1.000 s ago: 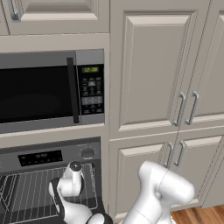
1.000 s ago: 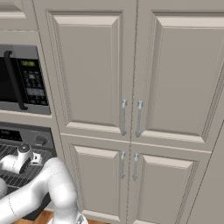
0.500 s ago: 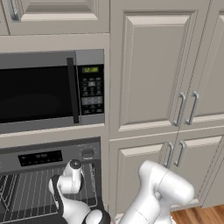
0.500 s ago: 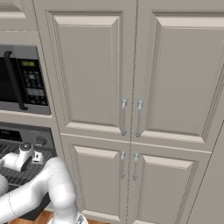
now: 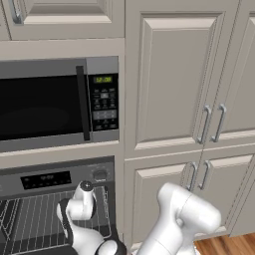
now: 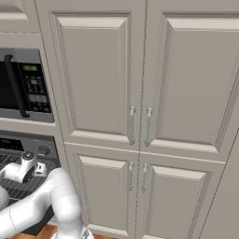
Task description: Take the fish from the oven and place it on the plate on the counter.
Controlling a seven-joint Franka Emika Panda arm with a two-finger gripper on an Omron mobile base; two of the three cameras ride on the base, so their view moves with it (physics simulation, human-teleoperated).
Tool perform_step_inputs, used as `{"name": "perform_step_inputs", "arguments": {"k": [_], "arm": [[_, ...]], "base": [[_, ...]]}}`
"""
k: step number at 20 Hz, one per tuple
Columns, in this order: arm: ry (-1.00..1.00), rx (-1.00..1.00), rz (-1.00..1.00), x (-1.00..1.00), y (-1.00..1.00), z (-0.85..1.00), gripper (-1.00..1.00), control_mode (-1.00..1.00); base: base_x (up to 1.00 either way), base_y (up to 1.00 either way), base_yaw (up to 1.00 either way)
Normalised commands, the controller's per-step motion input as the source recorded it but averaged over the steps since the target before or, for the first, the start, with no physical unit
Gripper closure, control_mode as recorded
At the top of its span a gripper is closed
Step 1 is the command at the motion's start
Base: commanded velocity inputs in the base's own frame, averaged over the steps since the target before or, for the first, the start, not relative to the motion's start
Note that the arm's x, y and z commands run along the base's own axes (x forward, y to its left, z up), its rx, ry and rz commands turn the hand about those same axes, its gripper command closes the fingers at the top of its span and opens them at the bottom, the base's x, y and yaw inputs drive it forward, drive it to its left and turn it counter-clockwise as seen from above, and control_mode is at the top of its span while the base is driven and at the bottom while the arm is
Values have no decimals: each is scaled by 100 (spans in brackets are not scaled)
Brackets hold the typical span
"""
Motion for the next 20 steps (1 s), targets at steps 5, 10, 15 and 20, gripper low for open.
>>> {"name": "perform_step_inputs", "arguments": {"k": [5,10,15,20], "arm": [[5,0,0,-59,6,-44,100,-100],[1,0,2,-56,10,-18,100,-100],[0,1,3,-73,4,-3,100,-100],[-5,7,0,-38,0,4,100,-100]], "base": [[0,0,0],[0,0,0],[0,0,0],[0,0,0]]}}
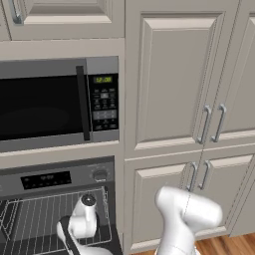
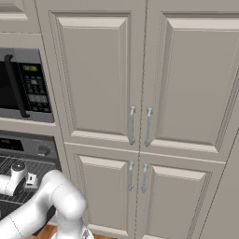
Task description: Take the fish from the oven and place it on the plate on the counter.
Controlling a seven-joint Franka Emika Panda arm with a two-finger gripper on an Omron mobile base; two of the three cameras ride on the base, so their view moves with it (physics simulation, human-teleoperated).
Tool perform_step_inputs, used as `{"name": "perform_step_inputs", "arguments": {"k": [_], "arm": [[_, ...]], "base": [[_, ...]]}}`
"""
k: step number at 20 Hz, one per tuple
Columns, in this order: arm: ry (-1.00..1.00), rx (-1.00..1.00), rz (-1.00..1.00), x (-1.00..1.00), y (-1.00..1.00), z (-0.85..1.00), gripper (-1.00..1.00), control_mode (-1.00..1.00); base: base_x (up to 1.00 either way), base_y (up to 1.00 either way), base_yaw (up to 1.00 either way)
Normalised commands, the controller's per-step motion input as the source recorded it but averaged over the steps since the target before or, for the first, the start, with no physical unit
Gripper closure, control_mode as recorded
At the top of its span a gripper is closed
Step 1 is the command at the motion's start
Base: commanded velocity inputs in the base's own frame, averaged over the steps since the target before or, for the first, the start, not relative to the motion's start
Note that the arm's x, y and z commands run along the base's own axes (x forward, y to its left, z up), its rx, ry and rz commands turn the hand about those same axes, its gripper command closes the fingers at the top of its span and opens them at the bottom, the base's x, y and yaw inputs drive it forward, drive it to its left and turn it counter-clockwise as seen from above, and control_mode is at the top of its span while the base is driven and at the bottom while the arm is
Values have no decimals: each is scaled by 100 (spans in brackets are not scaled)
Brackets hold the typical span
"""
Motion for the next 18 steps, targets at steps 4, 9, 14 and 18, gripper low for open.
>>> {"name": "perform_step_inputs", "arguments": {"k": [4,9,14,18], "arm": [[-1,7,0,-5,0,18,100,-100],[-2,2,0,-9,0,65,100,-100],[0,0,0,-25,0,68,100,-100],[0,-2,0,-43,-1,64,100,-100]], "base": [[0,0,0],[0,0,0],[0,0,0],[0,0,0]]}}
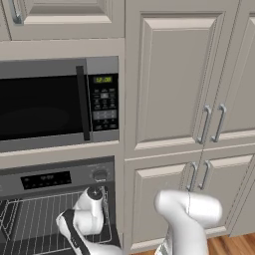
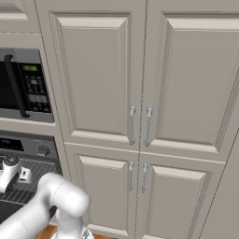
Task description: Take the fish from the oven and place it on the plate on the counter.
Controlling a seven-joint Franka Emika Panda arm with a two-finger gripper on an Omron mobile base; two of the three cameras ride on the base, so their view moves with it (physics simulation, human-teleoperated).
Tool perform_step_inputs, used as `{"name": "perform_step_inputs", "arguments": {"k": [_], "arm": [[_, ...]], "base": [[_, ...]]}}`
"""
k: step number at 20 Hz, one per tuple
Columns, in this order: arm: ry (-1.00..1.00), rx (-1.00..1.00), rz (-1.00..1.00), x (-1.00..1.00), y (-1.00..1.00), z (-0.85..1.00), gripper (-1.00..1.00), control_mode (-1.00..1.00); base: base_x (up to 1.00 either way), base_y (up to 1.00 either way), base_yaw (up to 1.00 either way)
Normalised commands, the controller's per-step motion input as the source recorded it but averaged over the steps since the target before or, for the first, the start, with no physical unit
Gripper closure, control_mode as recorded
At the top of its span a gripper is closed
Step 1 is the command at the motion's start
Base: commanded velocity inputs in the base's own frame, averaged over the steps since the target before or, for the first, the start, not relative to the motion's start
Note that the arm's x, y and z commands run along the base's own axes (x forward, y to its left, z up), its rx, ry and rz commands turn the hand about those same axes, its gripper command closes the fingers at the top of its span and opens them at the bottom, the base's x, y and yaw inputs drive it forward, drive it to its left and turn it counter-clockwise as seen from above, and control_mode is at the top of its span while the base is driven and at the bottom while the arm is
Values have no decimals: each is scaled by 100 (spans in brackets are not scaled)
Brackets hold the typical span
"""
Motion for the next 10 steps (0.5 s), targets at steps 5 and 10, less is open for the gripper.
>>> {"name": "perform_step_inputs", "arguments": {"k": [5,10], "arm": [[-1,-4,0,-48,-19,92,100,-100],[-5,0,0,-38,-56,100,100,-100]], "base": [[0,0,0],[0,0,0]]}}
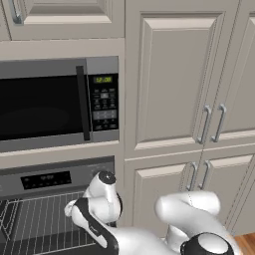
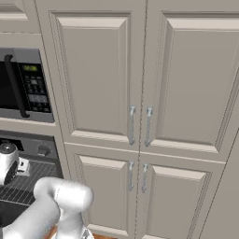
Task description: Take the fish from the oven and place it on the plate on the counter.
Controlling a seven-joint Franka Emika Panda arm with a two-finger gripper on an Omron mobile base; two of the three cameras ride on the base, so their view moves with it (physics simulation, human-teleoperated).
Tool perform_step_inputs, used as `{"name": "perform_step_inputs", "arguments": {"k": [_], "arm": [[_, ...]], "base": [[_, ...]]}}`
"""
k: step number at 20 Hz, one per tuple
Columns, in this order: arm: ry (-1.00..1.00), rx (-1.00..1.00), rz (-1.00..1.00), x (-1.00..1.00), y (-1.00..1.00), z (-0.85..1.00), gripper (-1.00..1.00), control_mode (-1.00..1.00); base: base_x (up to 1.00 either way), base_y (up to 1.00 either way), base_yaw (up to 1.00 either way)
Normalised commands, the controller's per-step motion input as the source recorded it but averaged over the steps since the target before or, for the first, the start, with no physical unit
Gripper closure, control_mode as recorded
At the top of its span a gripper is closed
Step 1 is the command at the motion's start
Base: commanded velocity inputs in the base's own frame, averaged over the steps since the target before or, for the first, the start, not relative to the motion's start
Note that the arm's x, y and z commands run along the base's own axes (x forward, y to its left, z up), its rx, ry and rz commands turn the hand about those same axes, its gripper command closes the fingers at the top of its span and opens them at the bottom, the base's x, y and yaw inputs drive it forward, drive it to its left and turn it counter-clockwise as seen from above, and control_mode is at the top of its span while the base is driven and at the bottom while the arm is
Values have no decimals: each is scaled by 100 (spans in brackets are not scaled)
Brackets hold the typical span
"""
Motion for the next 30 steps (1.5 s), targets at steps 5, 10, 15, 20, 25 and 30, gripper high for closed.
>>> {"name": "perform_step_inputs", "arguments": {"k": [5,10,15,20,25,30], "arm": [[-1,0,0,-39,-65,100,100,-100],[0,-1,0,-1,-61,100,100,-100],[8,-13,0,11,-45,99,100,-100],[21,-22,-2,60,-41,72,100,-100],[21,-21,-1,49,-50,65,100,-100],[14,-14,-1,8,-43,73,100,-100]], "base": [[0,0,0],[0,0,0],[0,0,0],[0,0,0],[0,0,0],[0,0,0]]}}
